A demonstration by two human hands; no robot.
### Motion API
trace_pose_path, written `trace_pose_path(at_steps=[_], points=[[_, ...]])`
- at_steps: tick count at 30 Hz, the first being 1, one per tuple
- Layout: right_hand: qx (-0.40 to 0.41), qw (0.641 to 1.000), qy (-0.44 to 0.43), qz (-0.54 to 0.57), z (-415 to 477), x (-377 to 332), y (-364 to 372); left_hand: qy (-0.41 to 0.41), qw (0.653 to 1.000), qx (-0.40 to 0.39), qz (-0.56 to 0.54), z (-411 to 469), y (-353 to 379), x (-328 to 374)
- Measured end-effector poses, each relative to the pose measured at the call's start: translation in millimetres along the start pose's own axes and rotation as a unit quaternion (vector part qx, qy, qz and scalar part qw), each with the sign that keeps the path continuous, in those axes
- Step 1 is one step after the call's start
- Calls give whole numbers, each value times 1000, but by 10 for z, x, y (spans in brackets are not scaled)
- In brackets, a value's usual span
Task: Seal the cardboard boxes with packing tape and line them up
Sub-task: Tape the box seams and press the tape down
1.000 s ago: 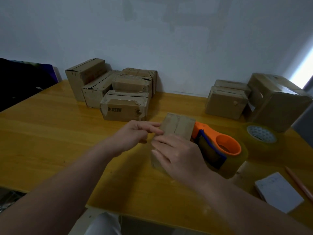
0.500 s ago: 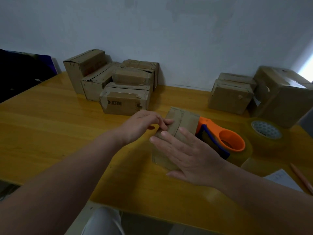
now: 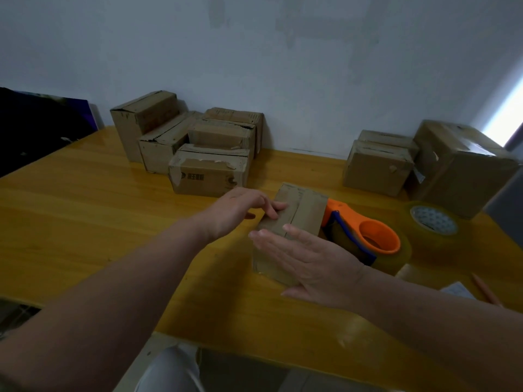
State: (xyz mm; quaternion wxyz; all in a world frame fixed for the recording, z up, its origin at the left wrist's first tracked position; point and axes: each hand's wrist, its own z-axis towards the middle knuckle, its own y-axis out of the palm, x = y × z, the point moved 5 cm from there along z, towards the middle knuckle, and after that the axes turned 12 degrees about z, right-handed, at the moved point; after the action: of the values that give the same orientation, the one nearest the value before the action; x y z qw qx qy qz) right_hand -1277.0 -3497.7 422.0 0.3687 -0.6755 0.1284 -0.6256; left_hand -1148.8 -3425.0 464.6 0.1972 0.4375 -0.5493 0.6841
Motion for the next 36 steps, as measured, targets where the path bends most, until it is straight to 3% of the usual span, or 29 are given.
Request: trace_pose_path(at_steps=[4,8,11,19,25,28,30,32,36], points=[[-26,998,-54,22,-63,-152,50,-7,1000,5,-5,-7,4,10],[-1,993,-36,114,-10,-181,-57,-3,1000,5,-10,-11,9,10],[11,996,-34,87,112,-104,-135,-1,1000,1,-15,2,12,-11],[-47,999,-20,9,179,-111,-81,1,1000,-5,-11,40,-2,-4],[-146,987,-64,24,134,-291,-26,-2,1000,-7,0,4,6,2],[-133,979,-69,138,112,-287,-87,-7,1000,-5,-3,-6,1,16],[-80,963,-62,248,97,-199,-243,-8,1000,-5,-6,4,-4,16],[-12,956,-62,286,84,-55,-371,-12,1000,-2,-9,17,-3,9],[-18,931,-35,364,6,267,-440,-45,997,21,-66,26,-24,-30]])
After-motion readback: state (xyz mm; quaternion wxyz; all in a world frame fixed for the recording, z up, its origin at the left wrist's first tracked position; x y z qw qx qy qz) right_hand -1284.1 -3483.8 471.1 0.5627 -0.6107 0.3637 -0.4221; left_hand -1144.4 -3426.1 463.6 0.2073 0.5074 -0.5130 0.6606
